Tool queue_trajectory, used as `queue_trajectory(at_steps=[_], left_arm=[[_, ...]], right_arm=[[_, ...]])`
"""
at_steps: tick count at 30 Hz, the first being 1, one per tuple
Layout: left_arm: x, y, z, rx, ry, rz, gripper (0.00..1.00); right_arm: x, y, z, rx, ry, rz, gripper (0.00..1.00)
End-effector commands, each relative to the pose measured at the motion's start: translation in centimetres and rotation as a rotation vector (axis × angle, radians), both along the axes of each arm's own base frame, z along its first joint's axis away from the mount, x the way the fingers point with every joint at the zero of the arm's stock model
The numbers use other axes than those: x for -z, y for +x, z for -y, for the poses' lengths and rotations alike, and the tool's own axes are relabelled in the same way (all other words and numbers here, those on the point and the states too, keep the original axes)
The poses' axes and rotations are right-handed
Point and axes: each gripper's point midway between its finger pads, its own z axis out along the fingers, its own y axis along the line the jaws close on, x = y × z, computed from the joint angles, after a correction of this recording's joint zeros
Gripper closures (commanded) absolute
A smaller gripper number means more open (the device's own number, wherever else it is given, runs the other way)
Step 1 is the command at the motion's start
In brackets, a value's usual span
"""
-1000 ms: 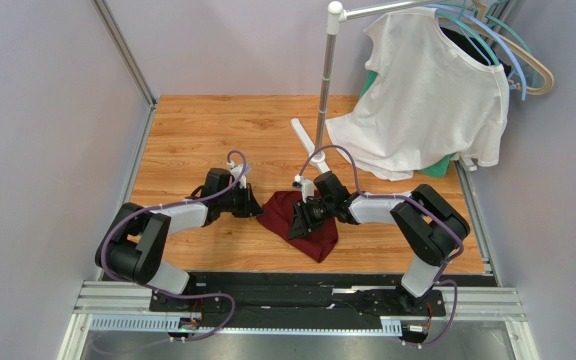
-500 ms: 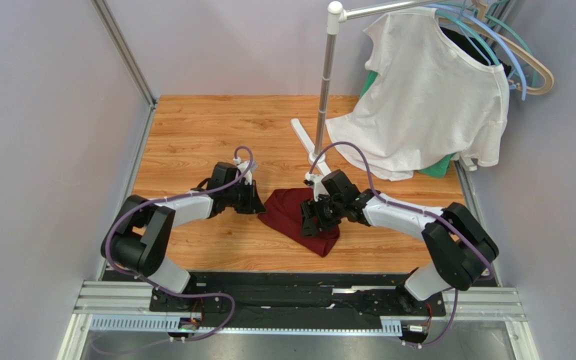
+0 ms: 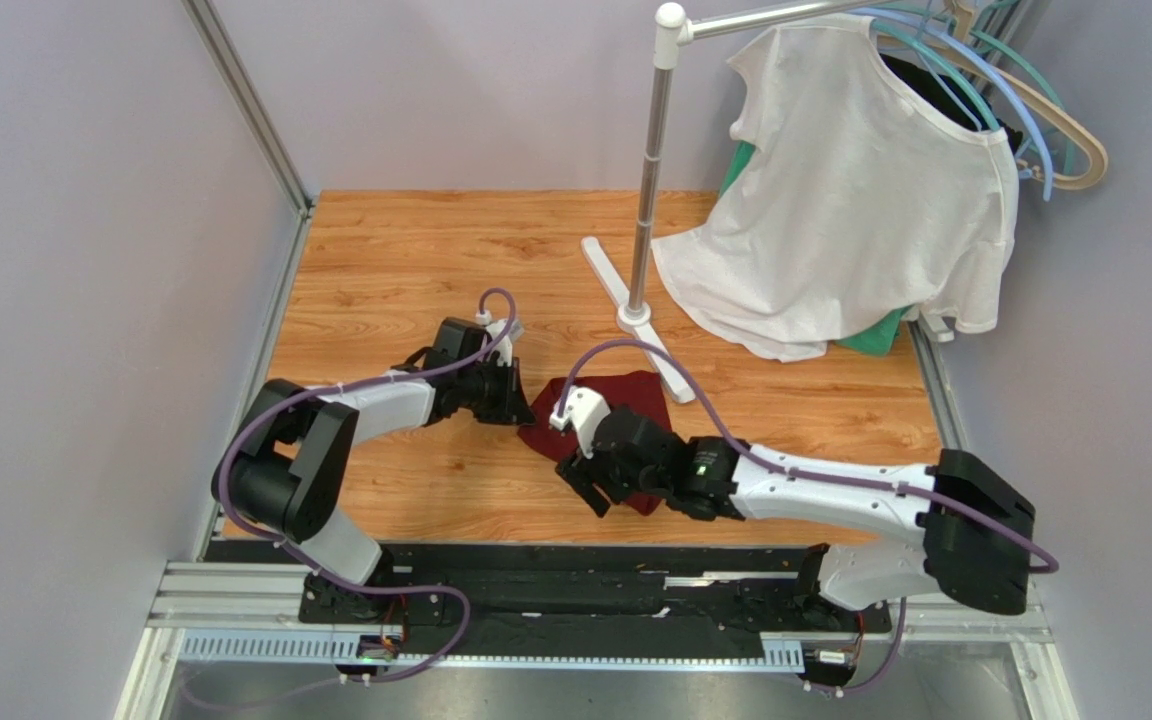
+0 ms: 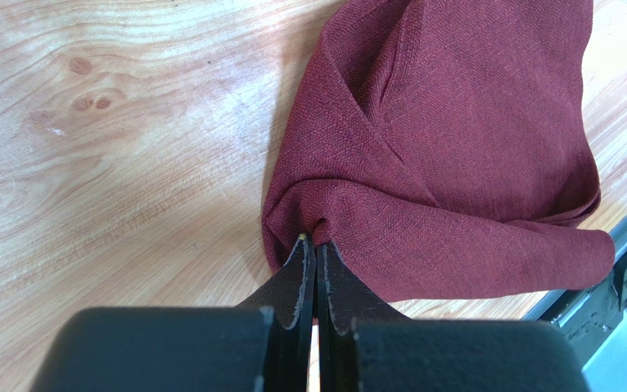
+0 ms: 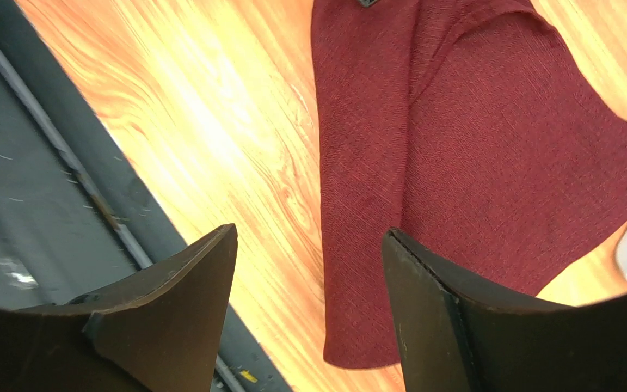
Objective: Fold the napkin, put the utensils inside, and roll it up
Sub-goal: Roll the napkin at the center of the board.
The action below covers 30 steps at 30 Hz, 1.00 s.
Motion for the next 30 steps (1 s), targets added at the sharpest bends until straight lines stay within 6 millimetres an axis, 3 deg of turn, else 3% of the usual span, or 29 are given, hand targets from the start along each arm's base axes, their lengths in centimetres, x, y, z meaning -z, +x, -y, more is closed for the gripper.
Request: queue_trajectory(at_steps=[1,7,13,16,30], left_arm=[[0.4,-0.1,-0.1,0.016,0.028,-0.013,1.0],[0.3,0.0,0.0,0.019,0.031,-0.017,1.0],[0.3,-0.1,0.1,0.023,0.027,-0.022,1.0],[0.3,0.0,0.1,0.024,0.026,-0.021,1.0],[0.3,-0.2,0.3,0.029,0.019,-0.029,1.0]], right_arm=[[1.7,1.9,0.1,0.012,-0.155,0.189,0.31],[3.6,2.0,-0.7,-0.017,-0.261,0.277,0.34],[3.8,2.0,-0.7,-0.03,-0.293,0.332,0.39],[4.8,1.7,-0.3,-0.042,-0.322,0.307,0.47],[8.7,-0.7,1.7,-0.013,-0.414,0.123,0.52]])
